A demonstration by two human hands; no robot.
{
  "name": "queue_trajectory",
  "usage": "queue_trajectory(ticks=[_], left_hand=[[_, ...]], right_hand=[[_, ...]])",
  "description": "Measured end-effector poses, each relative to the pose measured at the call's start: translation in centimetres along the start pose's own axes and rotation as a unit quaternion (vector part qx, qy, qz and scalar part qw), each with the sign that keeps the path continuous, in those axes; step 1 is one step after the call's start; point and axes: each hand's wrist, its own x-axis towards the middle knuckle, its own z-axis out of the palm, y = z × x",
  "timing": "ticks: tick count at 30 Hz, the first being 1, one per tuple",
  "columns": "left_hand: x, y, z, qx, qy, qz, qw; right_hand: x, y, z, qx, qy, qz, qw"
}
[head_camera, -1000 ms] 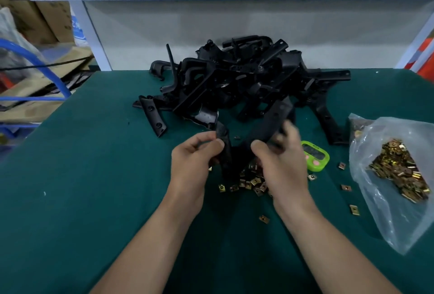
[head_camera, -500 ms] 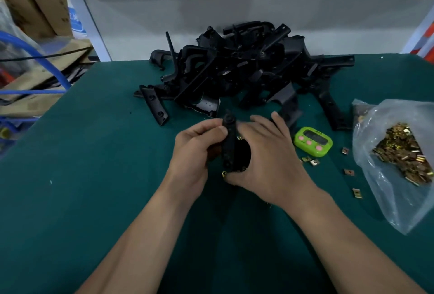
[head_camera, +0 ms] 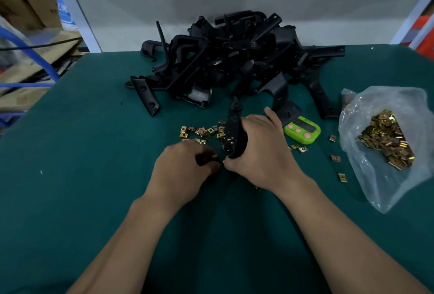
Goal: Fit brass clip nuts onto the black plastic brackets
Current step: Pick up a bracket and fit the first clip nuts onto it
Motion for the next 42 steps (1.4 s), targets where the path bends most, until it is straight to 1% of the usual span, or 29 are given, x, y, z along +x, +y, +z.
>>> queue_trajectory(ticks=[4, 6, 9, 11, 13, 15, 16, 20, 24, 28, 31, 35, 39, 42], left_hand=[[0.9, 0.0, 0.7, 0.029, 0.016, 0.027, 0.999], [1.2, 0.0, 0.9, -0.006, 0.041, 0.014, 0.999], [1.2, 0.4, 0.6, -0.154, 0.083, -0.043, 0.984], [1.1, 1.0, 0.2, -0.265, 0.090, -0.074, 0.957], [1.0, 1.5, -0.1, -0.366, 0.091, -0.087, 0.922], [0.9, 1.9, -0.3, -0.431, 0.082, -0.095, 0.894], [0.8, 1.9, -0.4, -0.448, 0.075, -0.102, 0.885], [0.6, 2.0, -0.4, -0.467, 0.054, -0.118, 0.875], [0.6, 2.3, -0.4, -0.483, 0.049, -0.108, 0.868], [0.5, 2.4, -0.4, -0.490, 0.076, -0.101, 0.862], [0.6, 2.4, -0.4, -0.490, 0.087, -0.111, 0.860], [1.0, 2.1, -0.3, -0.469, 0.129, -0.130, 0.864], [0.7, 2.3, -0.3, -0.466, 0.097, -0.114, 0.872], [0.6, 2.2, -0.3, -0.480, 0.077, -0.107, 0.867]], right_hand=[[-0.2, -0.1, 0.5, -0.004, 0.000, -0.006, 1.000], [-0.2, 0.1, 0.5, -0.009, -0.004, -0.008, 1.000], [-0.1, 0.4, 0.4, -0.026, -0.011, -0.016, 0.999], [0.0, 0.4, 0.2, -0.027, -0.016, -0.028, 0.999], [0.0, 0.2, 0.1, -0.025, -0.028, -0.042, 0.998], [0.0, 0.0, 0.1, -0.022, -0.043, -0.055, 0.997], [0.0, -0.1, 0.2, -0.020, -0.049, -0.060, 0.997], [-0.1, -0.3, 0.2, -0.015, -0.053, -0.066, 0.996], [0.0, -0.4, 0.2, -0.034, -0.055, -0.059, 0.996], [-0.2, -0.8, 0.2, -0.066, -0.050, -0.063, 0.995], [-0.2, -0.9, 0.1, -0.067, -0.051, -0.067, 0.994], [-0.3, -1.0, 0.1, -0.059, -0.055, -0.063, 0.995], [-0.3, -1.1, 0.2, -0.054, -0.064, -0.068, 0.994], [-0.3, -1.2, 0.2, -0.060, -0.073, -0.066, 0.993]])
